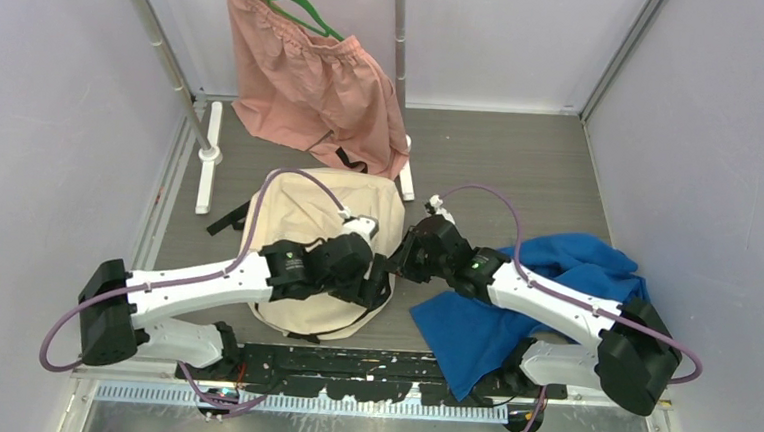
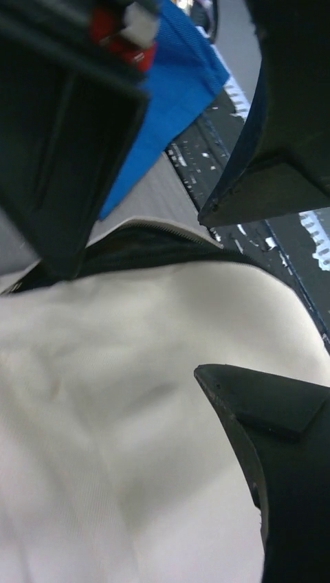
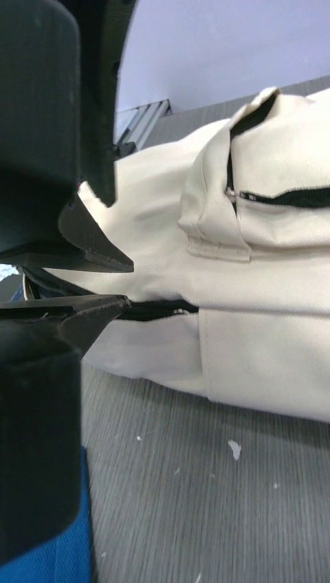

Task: Pack the student bag
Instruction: Adjust the student bag at the center of the board, then zip the student bag at the center of the board.

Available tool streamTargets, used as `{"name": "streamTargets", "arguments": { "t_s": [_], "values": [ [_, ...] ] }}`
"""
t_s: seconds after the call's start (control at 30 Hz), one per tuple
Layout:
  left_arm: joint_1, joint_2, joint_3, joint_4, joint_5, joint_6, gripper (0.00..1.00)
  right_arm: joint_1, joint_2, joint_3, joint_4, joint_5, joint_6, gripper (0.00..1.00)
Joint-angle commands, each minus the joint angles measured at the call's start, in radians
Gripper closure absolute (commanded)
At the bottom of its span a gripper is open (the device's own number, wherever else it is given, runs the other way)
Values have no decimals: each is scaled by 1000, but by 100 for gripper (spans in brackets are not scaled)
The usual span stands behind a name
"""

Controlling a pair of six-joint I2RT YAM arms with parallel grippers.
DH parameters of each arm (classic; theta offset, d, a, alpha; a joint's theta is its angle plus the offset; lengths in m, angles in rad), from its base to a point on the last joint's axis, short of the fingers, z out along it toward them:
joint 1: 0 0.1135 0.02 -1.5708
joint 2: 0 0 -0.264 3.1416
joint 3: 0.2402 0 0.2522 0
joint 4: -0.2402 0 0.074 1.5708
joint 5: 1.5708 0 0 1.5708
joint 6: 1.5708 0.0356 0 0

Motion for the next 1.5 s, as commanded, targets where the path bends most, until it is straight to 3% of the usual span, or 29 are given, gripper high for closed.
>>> {"name": "streamTargets", "arguments": {
  "t_s": [0.0,0.2,0.27,0.47,0.5,0.8,1.23,1.4,1.47],
  "values": [
    [-63,44,39,33,10,45,26,0,-25,-17,-6,77,18,75],
    [-72,111,54,9,13,71,32,-6,-66,-17,-18,96,25,74],
    [-72,122,52,10,3,73,38,-7,-69,-14,-22,92,26,73],
    [-72,117,73,-83,-131,58,94,-5,-62,-25,14,42,46,73],
    [-72,106,76,-100,-151,56,99,-3,-57,-30,32,28,51,73],
    [-30,-13,34,-88,-162,48,100,12,7,-15,79,-7,63,73],
    [-8,-14,14,-85,-140,63,100,11,90,-3,100,6,71,64],
    [-9,-12,14,-70,-121,67,100,14,137,34,50,89,40,66],
    [-8,-12,14,-67,-114,69,100,14,147,50,15,132,37,72]
  ]
}}
